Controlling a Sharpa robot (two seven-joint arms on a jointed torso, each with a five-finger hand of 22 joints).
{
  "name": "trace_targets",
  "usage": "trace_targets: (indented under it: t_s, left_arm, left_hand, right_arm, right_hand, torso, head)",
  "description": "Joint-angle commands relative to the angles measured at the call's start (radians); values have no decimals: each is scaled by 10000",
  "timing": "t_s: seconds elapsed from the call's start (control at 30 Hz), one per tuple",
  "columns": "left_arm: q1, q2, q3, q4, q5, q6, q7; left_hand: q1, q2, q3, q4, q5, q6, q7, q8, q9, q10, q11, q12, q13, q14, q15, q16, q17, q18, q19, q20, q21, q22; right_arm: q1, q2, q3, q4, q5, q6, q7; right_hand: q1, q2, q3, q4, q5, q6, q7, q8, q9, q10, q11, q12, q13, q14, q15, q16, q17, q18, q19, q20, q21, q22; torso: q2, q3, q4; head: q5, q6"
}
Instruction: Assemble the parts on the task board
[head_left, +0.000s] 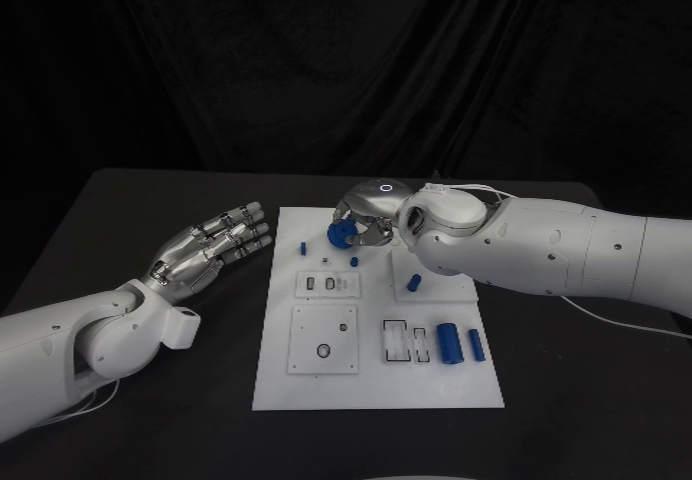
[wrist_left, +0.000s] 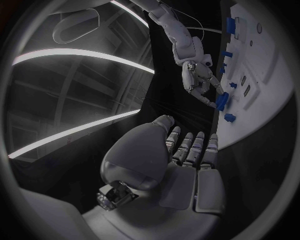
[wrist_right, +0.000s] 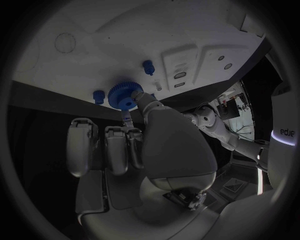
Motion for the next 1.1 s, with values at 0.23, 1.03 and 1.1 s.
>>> trace_targets:
  t_s: [0.23, 1.03, 1.1]
  left_arm:
    - [-9, 30, 9, 5, 9, 137, 1962]
    - [-17, 54, 9, -61, 9, 173, 1931]
    - [-18, 53, 9, -65, 9, 176, 1929]
  left_hand:
    - [-115, -2, 90, -7, -26, -43, 32, -54, 1, -55, 31, 57, -16, -20, 56, 31, -15, -157, 12, 42, -28, -9]
    - [-129, -5, 119, -15, -31, -65, 35, -61, -2, -70, 30, 52, -19, -27, 58, 30, -18, -162, 8, 41, -32, -11]
    - [-129, -5, 119, -15, -31, -65, 35, -61, -2, -70, 30, 52, -19, -27, 58, 30, -18, -162, 8, 41, -32, -11]
  right_arm:
    - [-76, 119, 14, -300, -76, 497, -37]
    - [-88, 77, 16, -376, -76, 451, -67]
    - [-88, 67, 16, -382, -76, 483, -81]
  right_hand:
    - [-84, -1, 133, 26, -80, -291, -161, 132, 1445, 1059, 75, 26, 2634, 852, 45, -205, 2145, -107, -135, 41, -253, 1436]
    - [-226, -240, 592, 46, -752, -5134, -710, -729, -919, -227, -304, -1021, 1652, 524, -230, -888, 1556, 92, -624, -184, -1174, 1026]
    - [-234, -237, 585, 54, -787, -5201, -717, -729, -967, -300, -316, -1089, 1594, 502, -241, -936, 1515, 104, -655, -197, -1231, 997]
  torso:
    - [15, 23, 5]
    - [-7, 36, -16]
    - [-8, 33, -17]
  head:
    - [-31, -2]
    - [-49, -56]
    - [-50, -62]
